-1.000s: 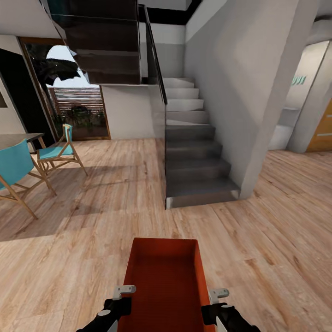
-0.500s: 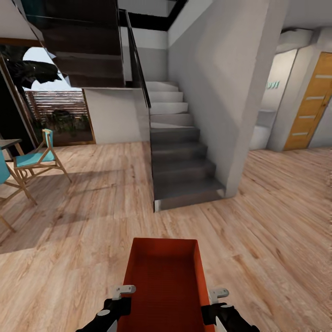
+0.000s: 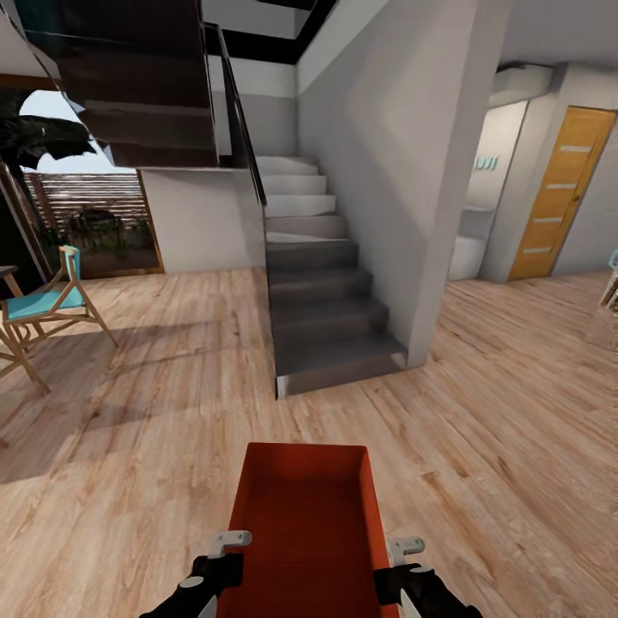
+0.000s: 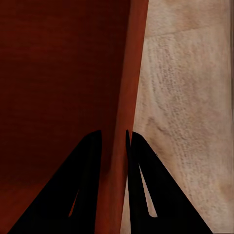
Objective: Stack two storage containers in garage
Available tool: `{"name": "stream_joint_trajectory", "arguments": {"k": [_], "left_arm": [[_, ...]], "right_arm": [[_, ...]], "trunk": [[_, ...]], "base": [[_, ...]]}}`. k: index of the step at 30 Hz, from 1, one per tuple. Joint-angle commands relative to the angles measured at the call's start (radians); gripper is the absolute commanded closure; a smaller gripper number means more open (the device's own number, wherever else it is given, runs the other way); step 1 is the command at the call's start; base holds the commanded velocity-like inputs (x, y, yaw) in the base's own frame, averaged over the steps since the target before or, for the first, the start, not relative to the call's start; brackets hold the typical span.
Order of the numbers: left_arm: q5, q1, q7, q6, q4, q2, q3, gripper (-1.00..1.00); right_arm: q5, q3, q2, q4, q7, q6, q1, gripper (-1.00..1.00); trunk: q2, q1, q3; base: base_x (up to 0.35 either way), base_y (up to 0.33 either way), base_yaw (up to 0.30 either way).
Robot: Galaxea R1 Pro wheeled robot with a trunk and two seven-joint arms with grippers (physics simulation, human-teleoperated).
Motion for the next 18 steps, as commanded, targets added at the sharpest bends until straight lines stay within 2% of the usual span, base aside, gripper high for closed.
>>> {"name": "stream_joint_trajectory", "arguments": {"k": [1, 8, 18], "left_arm": [[0.007, -0.001, 0.002, -0.003, -0.001, 0.002, -0.023, 1.0], [0.005, -0.001, 0.0, -0.003, -0.001, 0.002, -0.023, 1.0], [0.003, -0.001, -0.001, -0.003, 0.0, 0.002, -0.023, 1.0]], "right_arm": [[-0.019, 0.025, -0.022, 0.0, 0.093, 0.006, 0.0, 1.0], [-0.019, 0.024, -0.022, -0.001, 0.092, 0.006, 0.0, 1.0], [-0.019, 0.023, -0.022, 0.0, 0.093, 0.006, 0.0, 1.0]], "trunk": [[0.0, 0.0, 0.0], [0.0, 0.0, 0.004], [0.0, 0.0, 0.005]], "base": [[0.0, 0.0, -0.178], [0.055, 0.001, -0.083], [0.277, 0.087, -0.192]]}}
